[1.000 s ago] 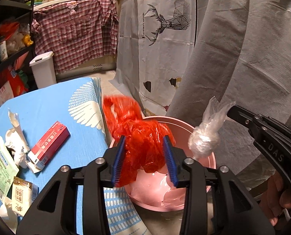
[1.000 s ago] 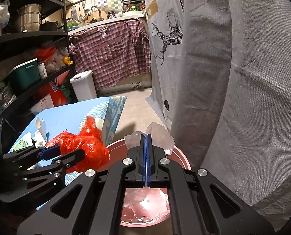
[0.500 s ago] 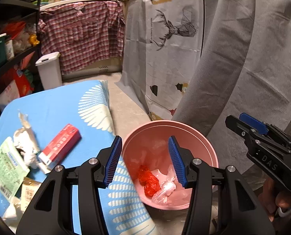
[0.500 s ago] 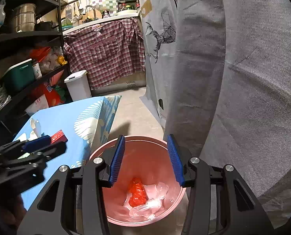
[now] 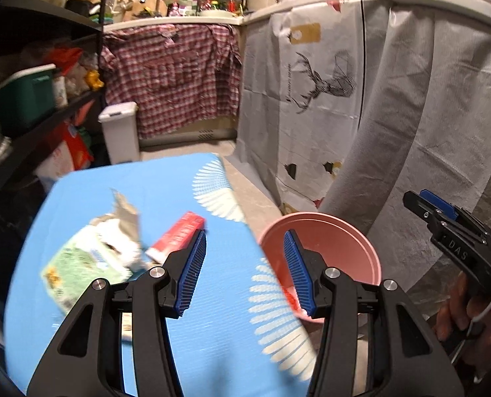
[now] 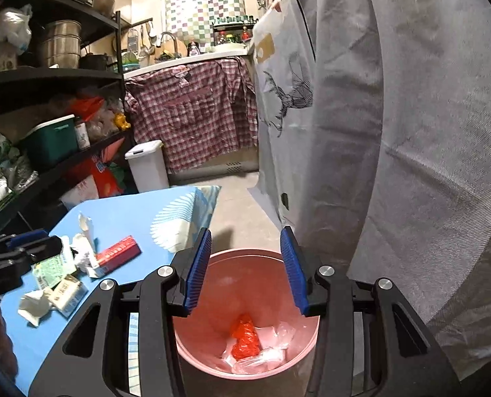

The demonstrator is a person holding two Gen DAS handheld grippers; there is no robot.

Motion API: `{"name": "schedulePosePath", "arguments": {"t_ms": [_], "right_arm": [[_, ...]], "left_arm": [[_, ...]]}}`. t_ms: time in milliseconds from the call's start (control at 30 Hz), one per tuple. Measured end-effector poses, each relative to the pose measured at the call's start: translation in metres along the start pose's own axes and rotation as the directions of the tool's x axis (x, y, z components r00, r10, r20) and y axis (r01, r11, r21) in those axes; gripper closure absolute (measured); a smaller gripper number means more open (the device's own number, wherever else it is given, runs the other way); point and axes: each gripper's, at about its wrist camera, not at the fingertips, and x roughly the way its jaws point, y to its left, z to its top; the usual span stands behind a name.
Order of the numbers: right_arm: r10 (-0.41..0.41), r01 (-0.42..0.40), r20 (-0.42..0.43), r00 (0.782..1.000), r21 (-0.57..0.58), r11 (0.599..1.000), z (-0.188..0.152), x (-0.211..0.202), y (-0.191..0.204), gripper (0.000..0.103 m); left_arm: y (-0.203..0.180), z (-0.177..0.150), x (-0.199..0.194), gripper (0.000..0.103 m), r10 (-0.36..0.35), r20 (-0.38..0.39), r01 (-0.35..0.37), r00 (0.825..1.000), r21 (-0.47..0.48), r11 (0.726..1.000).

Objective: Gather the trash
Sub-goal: 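Move both open tools back over the trash on the table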

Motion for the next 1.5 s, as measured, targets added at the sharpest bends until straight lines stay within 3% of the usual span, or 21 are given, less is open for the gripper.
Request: {"name": "schedulePosePath", "arguments": {"t_ms": [333,667,900,1300,1500], "right_arm": [[0.083,-0.083,-0.003,0.997,-0.066,0.994,0.007,-0.022,0.041,0.061],[0.22,-0.223,-0.039,0.975,-0.089,0.971,0.004,-0.021,0.099,0.071],[0.299,-0.305,-0.073,0.951,-0.099,0.947,-0.015,-0.013,0.152,0.071],[0.357,-0.38,-0.211,0.91,-0.082,0.921,-0.066,0.027,0.23,0.052],[0.334,-0.372,-0.3,0.894,-0.079,0.925,-0.084,0.056,0.254,0.042]], "left_arm": [[0.091,0.015,-0.056,0.054,0.1,0.03,-0.099,0.995,-0.025,0.995],[0.181,0.018,-0.073,0.064,0.209,0.048,-0.205,0.977,-0.076,0.976],[0.216,-0.005,-0.071,0.065,0.193,0.019,-0.189,0.981,-0.137,0.972],[0.23,-0.033,-0.075,0.065,0.134,-0.016,-0.135,0.991,-0.142,0.981],[0.239,-0.029,-0.081,0.065,0.131,0.005,-0.128,0.991,-0.166,0.978]]}}
